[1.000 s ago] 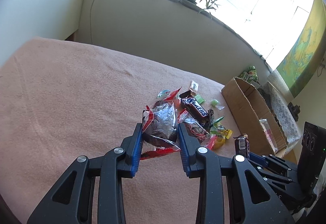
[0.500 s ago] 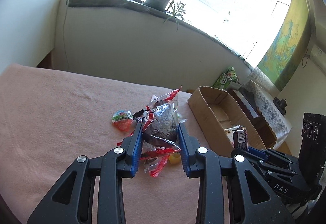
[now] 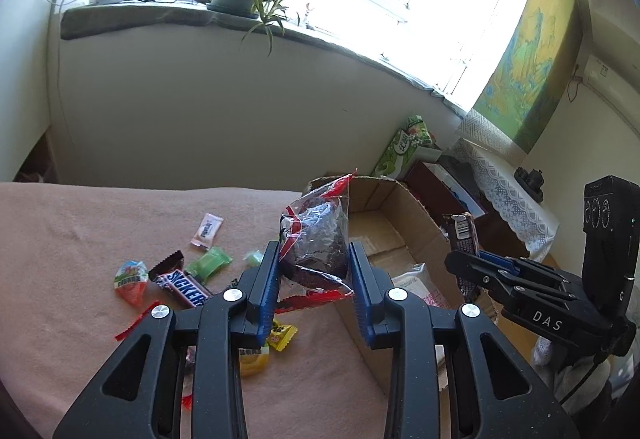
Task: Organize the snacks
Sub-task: 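Carry both snacks into the box and open both tools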
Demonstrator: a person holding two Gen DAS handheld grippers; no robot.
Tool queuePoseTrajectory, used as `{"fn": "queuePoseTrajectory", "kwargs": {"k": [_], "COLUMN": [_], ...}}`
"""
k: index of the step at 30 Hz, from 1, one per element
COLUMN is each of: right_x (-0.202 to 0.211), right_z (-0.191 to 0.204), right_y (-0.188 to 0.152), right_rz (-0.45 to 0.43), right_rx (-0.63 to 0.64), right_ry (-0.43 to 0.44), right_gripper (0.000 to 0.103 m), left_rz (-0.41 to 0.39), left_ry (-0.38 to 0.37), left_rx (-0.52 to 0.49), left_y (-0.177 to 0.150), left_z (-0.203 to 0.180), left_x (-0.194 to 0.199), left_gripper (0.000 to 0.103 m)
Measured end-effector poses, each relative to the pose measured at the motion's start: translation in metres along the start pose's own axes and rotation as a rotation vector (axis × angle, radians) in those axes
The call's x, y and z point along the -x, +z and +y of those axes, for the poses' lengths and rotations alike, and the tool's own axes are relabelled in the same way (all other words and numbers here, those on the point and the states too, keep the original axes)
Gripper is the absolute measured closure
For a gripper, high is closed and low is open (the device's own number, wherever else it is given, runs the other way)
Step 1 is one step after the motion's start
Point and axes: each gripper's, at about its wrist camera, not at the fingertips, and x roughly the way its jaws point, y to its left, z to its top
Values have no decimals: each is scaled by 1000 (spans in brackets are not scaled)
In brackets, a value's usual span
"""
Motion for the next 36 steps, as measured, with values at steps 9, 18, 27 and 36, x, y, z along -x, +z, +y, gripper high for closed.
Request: {"fn": "queuePoseTrajectory", "kwargs": {"k": [9,18,27,36], "right_x": [-15,-35,-52,-56], "right_z": [-42,-60,-72,-77], "right_y": [18,25,26,26], "right_rz": [2,24,50,53], "right_rx": [-37,-51,-71,-78], "right_ry": [-39,-60,-73,-92], "right_gripper": [73,73,73,73], "left_rz": [23,47,67,77], "left_ry": [-19,-7,-15,-6], "left_rx": [-43,-90,-123,-135], "left_y": [9,13,14,15], "left_z": [-25,-42,-53,-58], "left_x": [-30,-56,-70,-77], "left_gripper": [72,72,72,69]}}
